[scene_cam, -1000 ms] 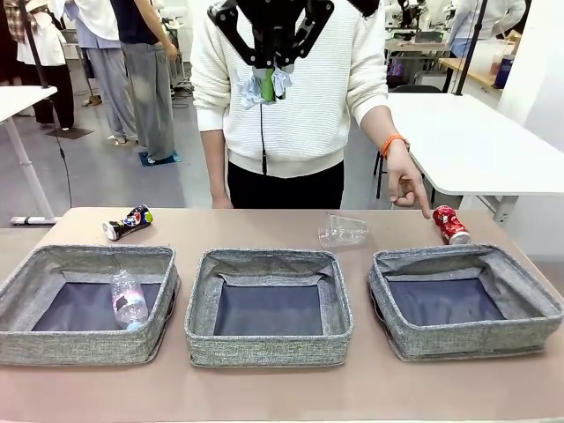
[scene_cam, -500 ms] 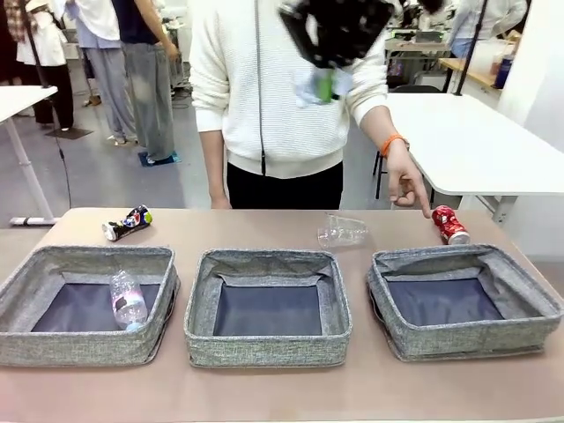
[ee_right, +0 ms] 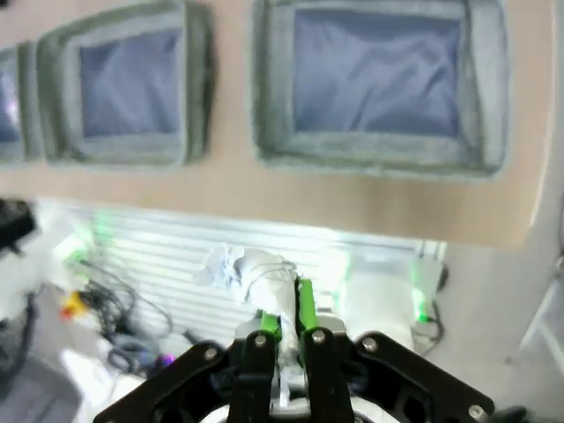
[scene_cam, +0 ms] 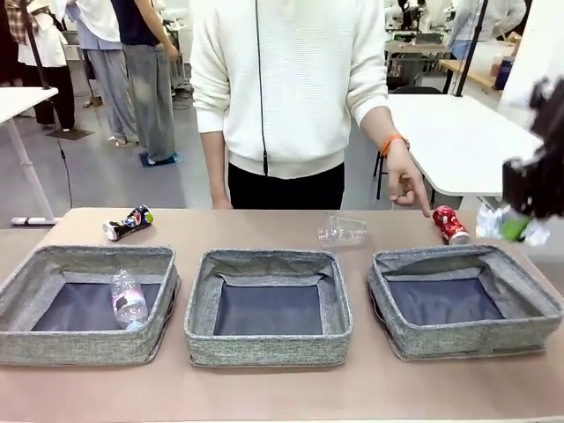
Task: Sort the waste into the appropriate baskets.
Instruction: Place the picked waste into the Fabric basket indicated by the person.
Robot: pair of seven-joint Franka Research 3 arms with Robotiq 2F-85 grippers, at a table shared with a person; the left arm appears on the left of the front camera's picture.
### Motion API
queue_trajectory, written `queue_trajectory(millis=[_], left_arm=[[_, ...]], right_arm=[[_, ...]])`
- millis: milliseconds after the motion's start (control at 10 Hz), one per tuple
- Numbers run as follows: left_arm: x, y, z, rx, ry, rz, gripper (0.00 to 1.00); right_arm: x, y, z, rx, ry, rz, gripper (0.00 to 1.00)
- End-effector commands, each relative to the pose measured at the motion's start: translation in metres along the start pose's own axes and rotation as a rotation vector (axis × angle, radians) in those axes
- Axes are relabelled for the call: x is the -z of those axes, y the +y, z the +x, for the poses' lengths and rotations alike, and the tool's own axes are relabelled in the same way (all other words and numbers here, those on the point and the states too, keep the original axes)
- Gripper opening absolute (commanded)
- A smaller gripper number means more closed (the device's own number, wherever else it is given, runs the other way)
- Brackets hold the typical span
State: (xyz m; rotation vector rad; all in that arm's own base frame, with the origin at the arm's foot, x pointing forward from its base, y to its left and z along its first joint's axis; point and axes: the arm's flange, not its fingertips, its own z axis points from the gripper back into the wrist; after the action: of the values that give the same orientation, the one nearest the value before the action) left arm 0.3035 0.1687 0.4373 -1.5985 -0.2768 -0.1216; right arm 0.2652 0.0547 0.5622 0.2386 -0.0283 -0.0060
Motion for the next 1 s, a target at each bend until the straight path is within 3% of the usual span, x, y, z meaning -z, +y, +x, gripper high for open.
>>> queue_trajectory(millis=[0,300,400,500,700,900], left_arm=[[0.001,0.000,-0.002,0.018,0.006,-0.002,1.00],[0.001,0.000,-0.002,0.018,0.006,-0.002,1.00],[0.001,0.000,-0.002,0.018,0.006,-0.002,1.00],[0.001,0.000,-0.002,0.018,0.006,-0.002,1.00],[0.001,0.000,-0.002,0.018,0.006,-0.002,1.00],[0.001,0.000,-0.002,0.018,0.006,-0.002,1.00]], right_arm=[[0.055,-0.006,0.009,0.073,-0.110,0.073,0.08],[0.079,0.002,0.033,0.174,-0.142,0.140,0.08],[0.050,-0.020,0.028,0.127,-0.111,0.097,0.08],[0.050,-0.020,0.028,0.127,-0.111,0.097,0.08],[0.056,0.005,0.054,0.104,-0.141,0.070,0.08],[0.093,-0.014,0.076,0.183,-0.096,0.017,0.08]])
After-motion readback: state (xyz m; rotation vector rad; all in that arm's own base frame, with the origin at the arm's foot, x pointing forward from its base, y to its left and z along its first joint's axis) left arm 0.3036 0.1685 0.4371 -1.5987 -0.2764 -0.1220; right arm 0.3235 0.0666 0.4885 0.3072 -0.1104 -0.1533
